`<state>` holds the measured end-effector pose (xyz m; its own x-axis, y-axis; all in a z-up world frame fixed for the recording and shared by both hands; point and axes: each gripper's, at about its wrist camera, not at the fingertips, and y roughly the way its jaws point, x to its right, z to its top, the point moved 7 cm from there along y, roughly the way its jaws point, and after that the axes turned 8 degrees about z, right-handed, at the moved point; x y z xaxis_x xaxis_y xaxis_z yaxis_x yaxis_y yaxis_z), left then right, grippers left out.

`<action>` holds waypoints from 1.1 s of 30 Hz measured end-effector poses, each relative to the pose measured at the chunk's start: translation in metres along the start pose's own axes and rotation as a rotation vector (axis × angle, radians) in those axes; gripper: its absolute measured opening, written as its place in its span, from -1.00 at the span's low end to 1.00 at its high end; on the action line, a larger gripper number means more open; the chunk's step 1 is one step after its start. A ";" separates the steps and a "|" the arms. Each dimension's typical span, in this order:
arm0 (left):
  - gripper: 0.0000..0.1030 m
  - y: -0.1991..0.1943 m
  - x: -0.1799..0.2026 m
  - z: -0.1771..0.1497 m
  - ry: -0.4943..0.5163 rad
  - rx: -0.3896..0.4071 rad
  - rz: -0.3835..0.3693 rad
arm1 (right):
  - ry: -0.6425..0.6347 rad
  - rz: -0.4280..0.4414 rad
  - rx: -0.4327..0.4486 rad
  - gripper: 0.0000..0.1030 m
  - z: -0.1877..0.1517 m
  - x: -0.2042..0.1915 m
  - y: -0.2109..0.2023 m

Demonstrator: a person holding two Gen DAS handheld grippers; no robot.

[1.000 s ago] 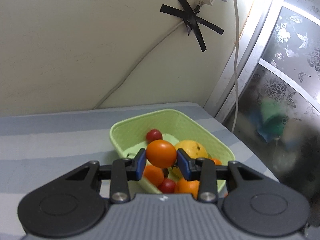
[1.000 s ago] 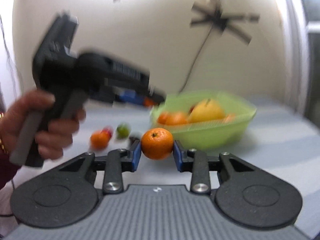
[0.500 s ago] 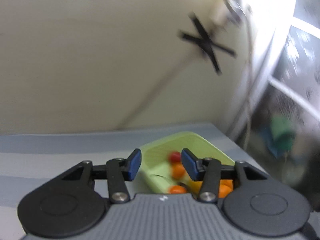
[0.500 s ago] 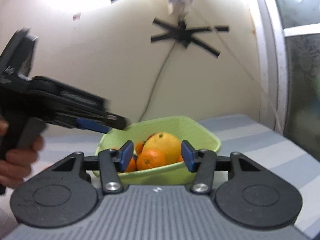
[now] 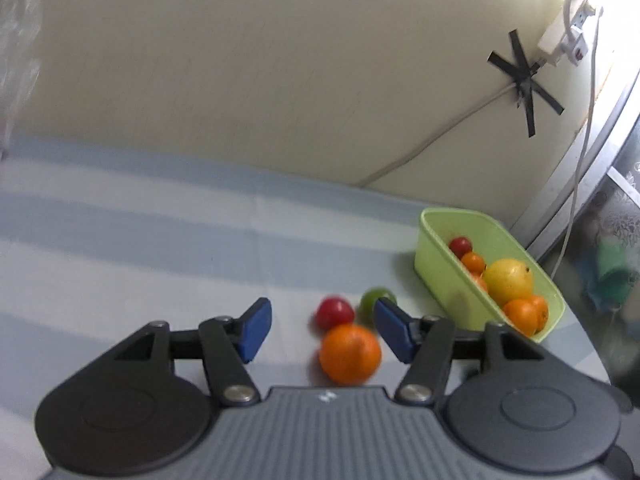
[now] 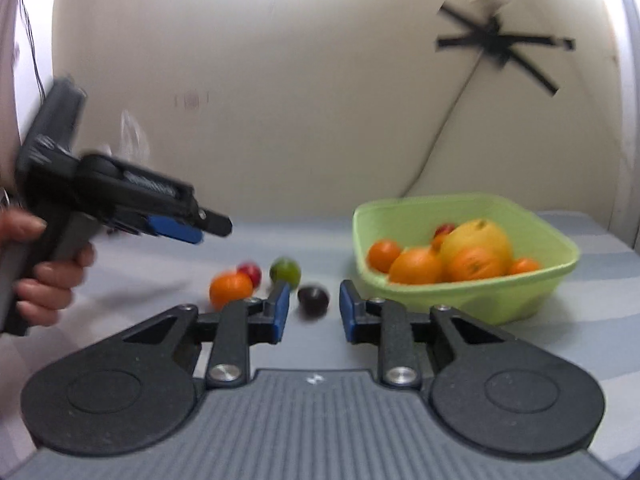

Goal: Organize fruits
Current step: 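Grasp an orange tomato with the left gripper while the right gripper grasps a dark tomato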

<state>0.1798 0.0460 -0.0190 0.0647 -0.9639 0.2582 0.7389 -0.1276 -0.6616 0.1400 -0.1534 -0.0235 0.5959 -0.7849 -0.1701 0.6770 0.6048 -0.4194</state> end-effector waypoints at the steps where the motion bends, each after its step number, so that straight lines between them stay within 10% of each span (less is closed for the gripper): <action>1: 0.13 0.002 0.002 -0.004 0.009 0.003 0.017 | 0.006 -0.007 -0.028 -0.41 0.000 0.000 0.009; 22: 0.17 -0.027 0.024 -0.041 0.108 0.260 0.153 | 0.054 -0.035 -0.156 -0.52 -0.002 -0.001 0.052; 33: 0.16 -0.003 0.037 -0.040 0.169 0.174 0.186 | 0.031 -0.015 -0.123 -0.52 -0.005 -0.008 0.033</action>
<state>0.1535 0.0016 -0.0360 0.1077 -0.9941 0.0137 0.8299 0.0823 -0.5519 0.1559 -0.1276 -0.0405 0.5710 -0.7987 -0.1899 0.6267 0.5734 -0.5277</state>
